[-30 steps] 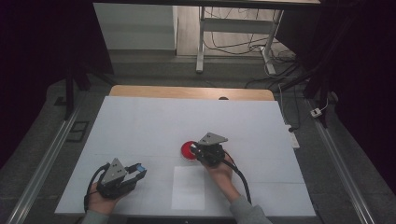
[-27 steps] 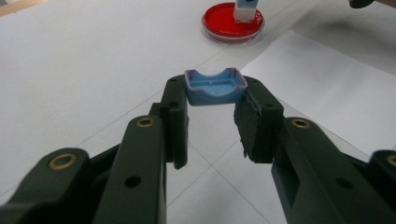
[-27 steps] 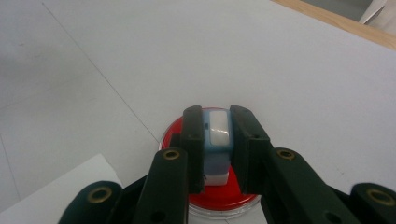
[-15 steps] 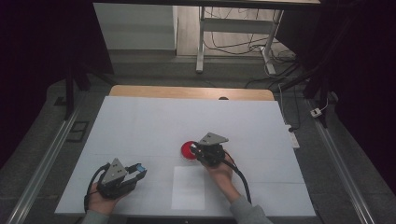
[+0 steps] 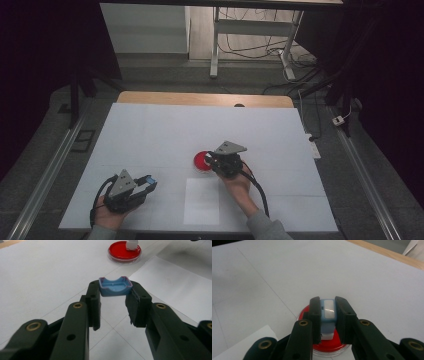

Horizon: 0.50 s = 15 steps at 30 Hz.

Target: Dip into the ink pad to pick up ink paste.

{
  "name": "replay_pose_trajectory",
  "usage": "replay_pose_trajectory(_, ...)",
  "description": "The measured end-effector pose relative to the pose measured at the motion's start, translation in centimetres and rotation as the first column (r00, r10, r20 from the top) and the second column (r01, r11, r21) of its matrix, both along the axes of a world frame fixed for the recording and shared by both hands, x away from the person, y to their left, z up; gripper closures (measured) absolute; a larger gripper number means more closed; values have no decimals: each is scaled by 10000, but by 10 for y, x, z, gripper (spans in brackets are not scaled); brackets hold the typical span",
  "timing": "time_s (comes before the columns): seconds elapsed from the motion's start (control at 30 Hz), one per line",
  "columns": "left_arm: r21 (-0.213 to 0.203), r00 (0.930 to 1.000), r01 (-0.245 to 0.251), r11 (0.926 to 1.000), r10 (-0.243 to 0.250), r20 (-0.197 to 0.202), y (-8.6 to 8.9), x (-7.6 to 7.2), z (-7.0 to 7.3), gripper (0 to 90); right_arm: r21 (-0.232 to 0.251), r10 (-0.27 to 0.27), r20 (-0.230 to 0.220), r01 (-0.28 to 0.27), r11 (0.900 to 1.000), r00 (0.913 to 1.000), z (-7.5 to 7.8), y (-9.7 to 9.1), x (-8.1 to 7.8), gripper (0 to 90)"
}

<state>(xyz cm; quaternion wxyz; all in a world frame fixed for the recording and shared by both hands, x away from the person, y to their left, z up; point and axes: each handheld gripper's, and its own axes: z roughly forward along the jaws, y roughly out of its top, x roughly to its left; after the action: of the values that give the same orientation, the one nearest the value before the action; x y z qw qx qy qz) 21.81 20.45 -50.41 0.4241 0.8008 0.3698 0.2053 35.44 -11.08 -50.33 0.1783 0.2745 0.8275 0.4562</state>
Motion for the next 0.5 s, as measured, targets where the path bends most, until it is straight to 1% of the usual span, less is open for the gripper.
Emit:
replay_pose_trajectory(0.2, 24, 10000, 5, 10000, -5, -3, 0, 0, 0, 653, 239, -96, 170, 91, 9997, 9998, 6, -5, 0, 758)
replay_pose_trajectory(0.37, 36, 10000, 10, 10000, -10, -5, 0, 0, 0, 653, 340, -195, 225, 187, 9992, 9996, 9, -8, 1, 759)
replay_pose_trajectory(0.5, 49, 10000, 21, 10000, -21, -2, -1, 0, 0, 654, 210, -189, 325, 183, 9996, 9993, 10, -9, 4, 758)
